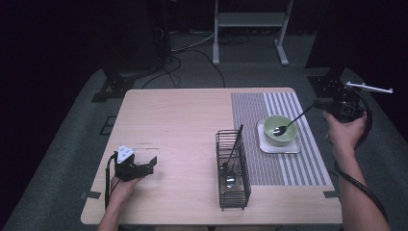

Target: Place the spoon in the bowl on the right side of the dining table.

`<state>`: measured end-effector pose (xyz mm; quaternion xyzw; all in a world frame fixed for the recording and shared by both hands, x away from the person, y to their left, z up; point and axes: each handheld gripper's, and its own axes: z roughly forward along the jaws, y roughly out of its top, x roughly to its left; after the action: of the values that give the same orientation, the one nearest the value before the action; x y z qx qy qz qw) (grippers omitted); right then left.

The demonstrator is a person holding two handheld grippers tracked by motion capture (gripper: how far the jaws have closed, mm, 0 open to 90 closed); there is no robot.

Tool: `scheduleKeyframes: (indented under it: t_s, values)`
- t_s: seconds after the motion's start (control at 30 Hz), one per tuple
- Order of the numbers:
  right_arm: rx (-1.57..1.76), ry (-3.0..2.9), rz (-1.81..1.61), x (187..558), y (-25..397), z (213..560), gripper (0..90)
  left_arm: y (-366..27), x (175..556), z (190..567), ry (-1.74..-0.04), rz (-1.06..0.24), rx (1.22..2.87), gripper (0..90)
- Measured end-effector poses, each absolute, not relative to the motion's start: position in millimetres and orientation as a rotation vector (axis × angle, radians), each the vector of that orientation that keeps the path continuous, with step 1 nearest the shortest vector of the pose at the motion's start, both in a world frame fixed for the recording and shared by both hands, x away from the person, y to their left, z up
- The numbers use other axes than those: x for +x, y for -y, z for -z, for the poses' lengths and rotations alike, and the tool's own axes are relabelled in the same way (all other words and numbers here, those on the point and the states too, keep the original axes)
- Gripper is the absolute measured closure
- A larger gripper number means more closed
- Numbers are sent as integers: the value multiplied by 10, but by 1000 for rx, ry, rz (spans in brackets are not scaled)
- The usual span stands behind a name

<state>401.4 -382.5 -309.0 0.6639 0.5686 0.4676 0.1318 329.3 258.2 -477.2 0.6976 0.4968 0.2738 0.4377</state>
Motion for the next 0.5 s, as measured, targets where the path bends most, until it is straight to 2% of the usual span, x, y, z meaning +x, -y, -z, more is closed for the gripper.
scheduleKeyframes:
  t_s: [0.5]
  values:
    - [1930,-1647,-1321,4104,3829,3165,885,-2580,3292,4771,-1233,-681,1740,0]
